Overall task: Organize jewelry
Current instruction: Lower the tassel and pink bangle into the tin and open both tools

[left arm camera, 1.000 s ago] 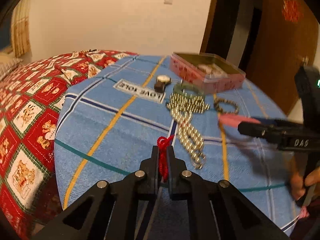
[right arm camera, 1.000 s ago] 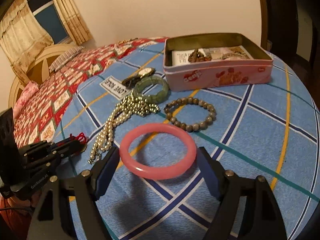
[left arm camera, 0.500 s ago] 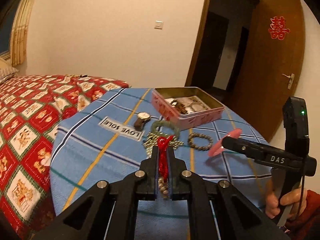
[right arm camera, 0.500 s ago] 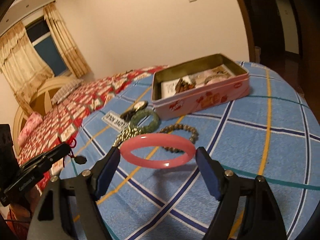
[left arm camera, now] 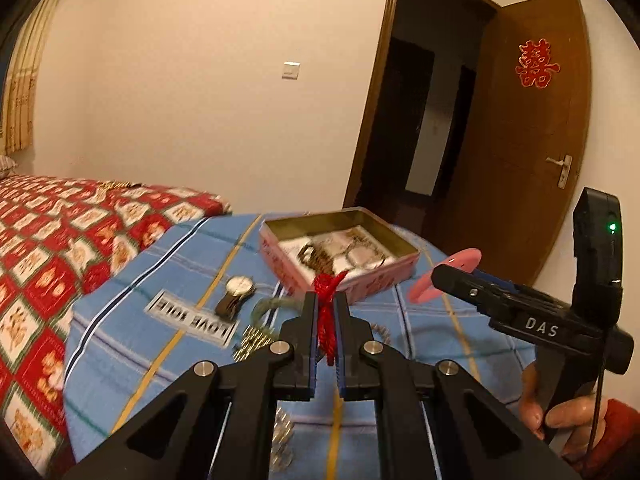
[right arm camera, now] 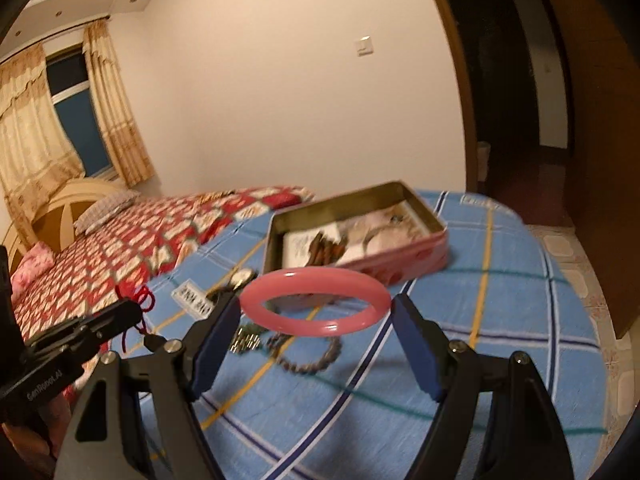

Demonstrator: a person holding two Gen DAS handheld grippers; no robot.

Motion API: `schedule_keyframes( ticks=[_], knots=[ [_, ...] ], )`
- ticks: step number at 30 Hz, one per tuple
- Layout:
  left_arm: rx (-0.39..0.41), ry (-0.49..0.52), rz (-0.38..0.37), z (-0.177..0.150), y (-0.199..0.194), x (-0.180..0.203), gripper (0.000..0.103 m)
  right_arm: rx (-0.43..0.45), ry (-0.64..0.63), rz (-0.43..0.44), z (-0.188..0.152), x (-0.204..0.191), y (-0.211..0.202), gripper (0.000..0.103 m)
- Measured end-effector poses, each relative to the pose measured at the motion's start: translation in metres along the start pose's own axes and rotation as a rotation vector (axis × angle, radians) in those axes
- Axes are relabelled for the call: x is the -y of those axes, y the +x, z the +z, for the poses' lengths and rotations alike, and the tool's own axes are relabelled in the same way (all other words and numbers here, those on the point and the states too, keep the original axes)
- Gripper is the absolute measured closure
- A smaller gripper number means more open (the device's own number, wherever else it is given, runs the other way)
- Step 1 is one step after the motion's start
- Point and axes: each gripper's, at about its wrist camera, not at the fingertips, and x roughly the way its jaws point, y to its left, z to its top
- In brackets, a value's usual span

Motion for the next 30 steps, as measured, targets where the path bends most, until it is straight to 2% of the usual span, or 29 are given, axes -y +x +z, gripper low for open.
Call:
schedule_keyframes(
  ticks=[7, 15, 20, 26, 30],
  knots=[
    [0.055, -0.009, -0.034, 0.025, 0.025, 0.013, 0.097, 0.069, 0.043, -0.036, 0.027, 0.015, 0.007, 0.023],
    [0.064, -0.023, -0.014, 0.045, 0.073, 0.020, 0.097, 0.133, 0.055, -0.093, 0.059, 0.029, 0.029, 0.023],
    [0.048, -0.034, 0.030, 0.050, 0.109, 0.021, 0.097, 0.109, 0.057, -0.124, 0.067, 0.039, 0.061, 0.023],
    [-0.006, -0.043, 0.070, 0.047, 0.146, 0.020, 0.097, 0.025, 0.082, -0.139, 0.071, 0.056, 0.099, 0.023],
    [-0.033, -0.058, 0.087, 0.048, 0.165, 0.014, 0.097, -0.042, 0.103, -0.116, 0.071, 0.065, 0.119, 0.023]
  ],
)
